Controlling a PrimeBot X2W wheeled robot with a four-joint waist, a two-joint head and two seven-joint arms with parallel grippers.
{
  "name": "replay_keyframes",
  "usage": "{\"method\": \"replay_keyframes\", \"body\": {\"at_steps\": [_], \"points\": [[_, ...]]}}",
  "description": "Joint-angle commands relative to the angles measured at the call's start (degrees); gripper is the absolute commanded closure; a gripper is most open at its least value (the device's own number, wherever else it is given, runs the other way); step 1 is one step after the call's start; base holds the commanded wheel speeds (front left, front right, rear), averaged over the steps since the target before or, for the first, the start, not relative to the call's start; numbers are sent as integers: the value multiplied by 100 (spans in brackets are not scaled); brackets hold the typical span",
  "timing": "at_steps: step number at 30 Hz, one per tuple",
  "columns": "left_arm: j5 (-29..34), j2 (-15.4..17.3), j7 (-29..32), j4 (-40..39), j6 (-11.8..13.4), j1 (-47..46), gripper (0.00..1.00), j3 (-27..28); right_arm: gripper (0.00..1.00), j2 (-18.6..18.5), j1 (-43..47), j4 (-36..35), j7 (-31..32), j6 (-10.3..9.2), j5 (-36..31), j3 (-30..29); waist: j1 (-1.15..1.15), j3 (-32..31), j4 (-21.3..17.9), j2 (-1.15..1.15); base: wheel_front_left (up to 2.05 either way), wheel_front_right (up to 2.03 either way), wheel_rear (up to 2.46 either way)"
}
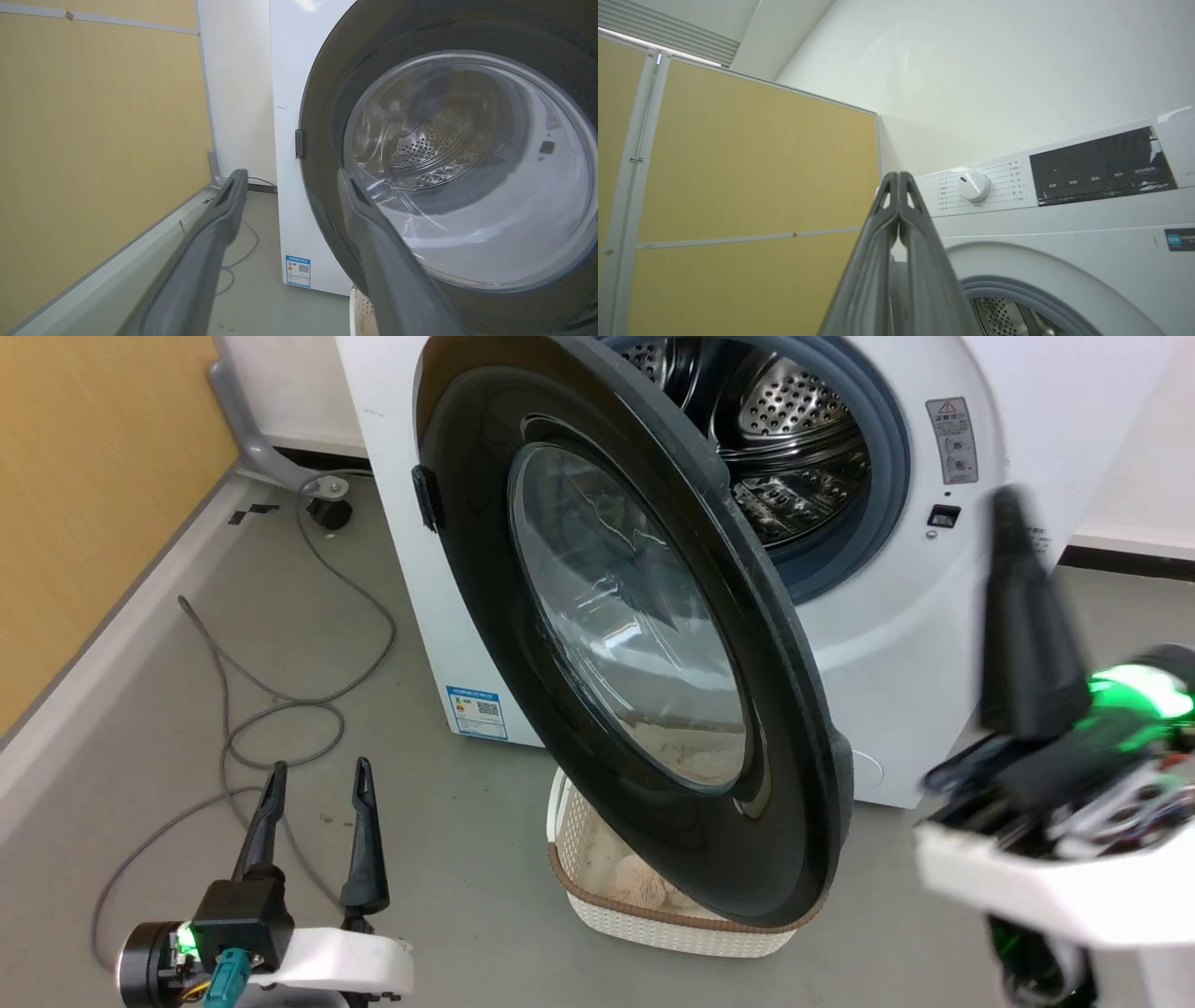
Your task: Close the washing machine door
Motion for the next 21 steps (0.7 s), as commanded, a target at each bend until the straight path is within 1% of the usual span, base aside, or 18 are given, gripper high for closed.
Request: {"method": "replay_keyframes", "body": {"at_steps": [1,7,10,11,13,14,15,18,21], "points": [[67,-65,-25,30,-48,85,0,45,100,-173,-106,-79,-19,5,134,284,0,13,18,0,0,0,0],[158,-218,-25,103,-191,98,0,207,100,-902,-204,-63,-19,5,326,1563,0,40,4,0,0,0,0],[217,-283,-25,129,-234,100,0,271,100,-1231,-219,68,-19,5,331,2170,0,48,-22,0,0,0,0],[217,-283,-25,129,-234,100,0,271,100,-1231,-219,68,-19,5,331,2170,0,48,-22,0,0,0,0],[256,-322,-25,145,-268,95,0,291,100,-1433,-217,190,-19,5,345,2551,0,56,-39,0,0,0,0],[291,-352,-25,160,-308,80,0,308,100,-1635,-218,332,-19,5,345,2895,0,70,-62,0,0,0,0],[291,-352,-25,160,-308,80,0,308,100,-1635,-218,332,-19,5,345,2895,0,70,-62,0,0,0,0],[337,-391,-25,170,-349,54,0,346,100,-1905,-216,576,-20,5,218,3256,0,103,-100,0,0,0,0],[393,-424,-25,156,-374,20,0,379,100,-2090,-172,871,-20,5,149,3429,0,150,-140,0,0,0,0]]}}
